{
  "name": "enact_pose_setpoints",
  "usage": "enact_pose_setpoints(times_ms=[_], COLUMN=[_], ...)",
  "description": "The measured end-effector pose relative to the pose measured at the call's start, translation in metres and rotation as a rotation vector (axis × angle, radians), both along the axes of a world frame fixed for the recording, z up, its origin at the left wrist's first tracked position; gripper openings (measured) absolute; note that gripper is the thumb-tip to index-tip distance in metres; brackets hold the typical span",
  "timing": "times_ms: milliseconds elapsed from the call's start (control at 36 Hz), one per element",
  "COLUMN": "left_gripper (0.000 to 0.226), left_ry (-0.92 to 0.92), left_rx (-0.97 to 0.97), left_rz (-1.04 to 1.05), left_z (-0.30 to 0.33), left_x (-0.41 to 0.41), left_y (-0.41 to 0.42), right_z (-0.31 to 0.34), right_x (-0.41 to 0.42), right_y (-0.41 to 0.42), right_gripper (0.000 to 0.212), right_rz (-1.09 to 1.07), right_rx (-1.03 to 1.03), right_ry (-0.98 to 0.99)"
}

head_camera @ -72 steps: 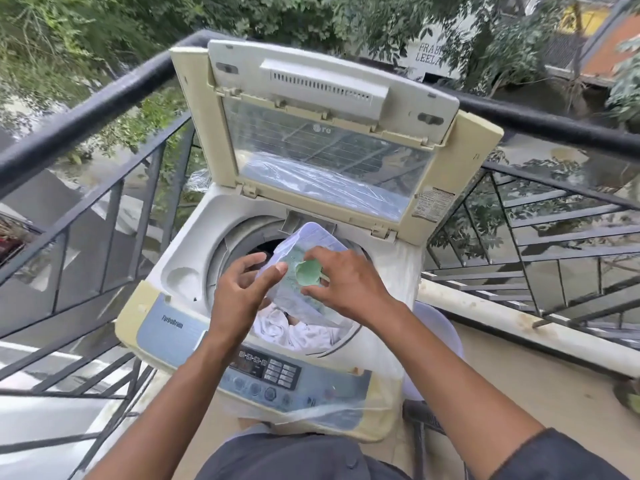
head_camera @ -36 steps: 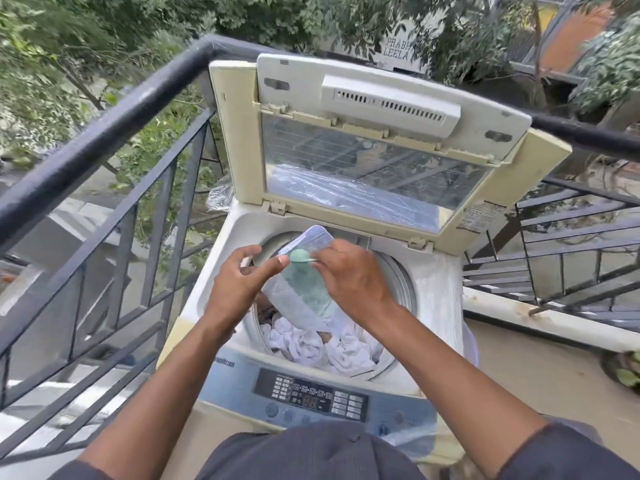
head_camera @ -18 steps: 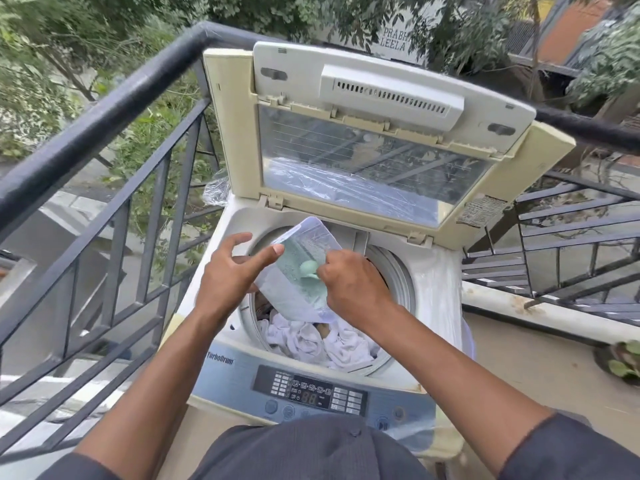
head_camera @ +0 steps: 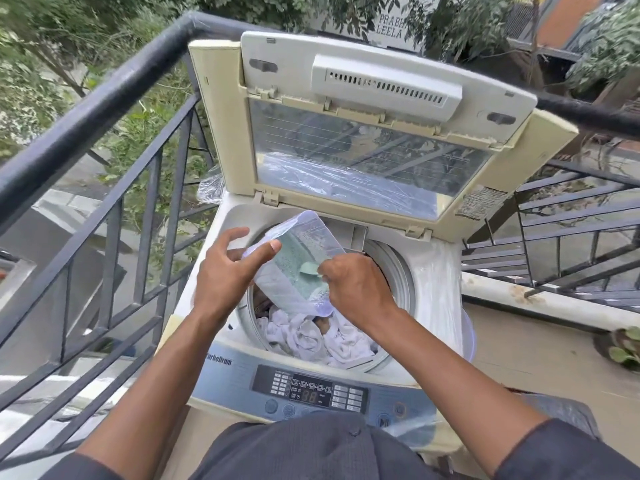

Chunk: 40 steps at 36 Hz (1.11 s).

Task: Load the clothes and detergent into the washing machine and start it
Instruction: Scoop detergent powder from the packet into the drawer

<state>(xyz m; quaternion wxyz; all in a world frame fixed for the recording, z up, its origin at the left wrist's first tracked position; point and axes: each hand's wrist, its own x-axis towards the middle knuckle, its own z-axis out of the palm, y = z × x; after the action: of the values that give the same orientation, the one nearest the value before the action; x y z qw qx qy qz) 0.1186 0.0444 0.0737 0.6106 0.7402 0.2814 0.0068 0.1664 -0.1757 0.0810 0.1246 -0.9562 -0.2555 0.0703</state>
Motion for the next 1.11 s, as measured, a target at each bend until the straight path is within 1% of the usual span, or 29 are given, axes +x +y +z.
enact_pose_setpoints(times_ms=[139, 222, 417, 583, 667, 778, 889, 944, 1028, 1111], left_gripper=[0.093, 0.097, 0.098, 0.105, 0.108, 0.104, 0.113, 0.115, 0.105, 0.104], left_ry=[0.009, 0.006, -0.016, -0.017, -0.015, -0.008, 0.006, 0.011, 0.037, 0.061], left_rx=[0.04, 0.062, 0.099, 0.038, -0.014, -0.068, -0.093, -0.105, -0.115, -0.129], left_rz=[0.015, 0.014, 0.0, 0.004, 0.027, 0.057, 0.088, 0.106, 0.13, 0.152], left_z=[-0.002, -0.002, -0.003, -0.006, -0.009, -0.016, -0.021, -0.024, -0.029, -0.034], left_x=[-0.002, -0.002, -0.001, -0.001, -0.002, -0.002, -0.002, -0.002, -0.002, -0.002], left_y=[-0.004, -0.008, -0.015, -0.008, -0.004, -0.002, -0.003, -0.003, -0.005, -0.006], right_z=[-0.004, -0.007, -0.007, -0.002, -0.003, -0.003, -0.005, -0.007, -0.01, -0.015], right_x=[-0.002, -0.004, -0.012, -0.004, 0.001, 0.005, 0.005, 0.004, 0.004, 0.005], right_y=[0.002, 0.002, 0.009, 0.004, -0.002, -0.01, -0.017, -0.02, -0.023, -0.024], right_gripper=[0.025, 0.027, 0.015, 0.01, 0.008, 0.017, 0.013, 0.012, 0.013, 0.011], right_rz=[-0.107, -0.14, -0.191, -0.356, -0.496, -0.617, -0.712, -0.745, -0.775, -0.81], right_rx=[0.112, 0.161, 0.253, 0.375, 0.505, 0.676, 0.838, 0.891, 0.926, 0.931], right_ry=[0.128, 0.137, 0.216, 0.366, 0.456, 0.541, 0.613, 0.625, 0.595, 0.585])
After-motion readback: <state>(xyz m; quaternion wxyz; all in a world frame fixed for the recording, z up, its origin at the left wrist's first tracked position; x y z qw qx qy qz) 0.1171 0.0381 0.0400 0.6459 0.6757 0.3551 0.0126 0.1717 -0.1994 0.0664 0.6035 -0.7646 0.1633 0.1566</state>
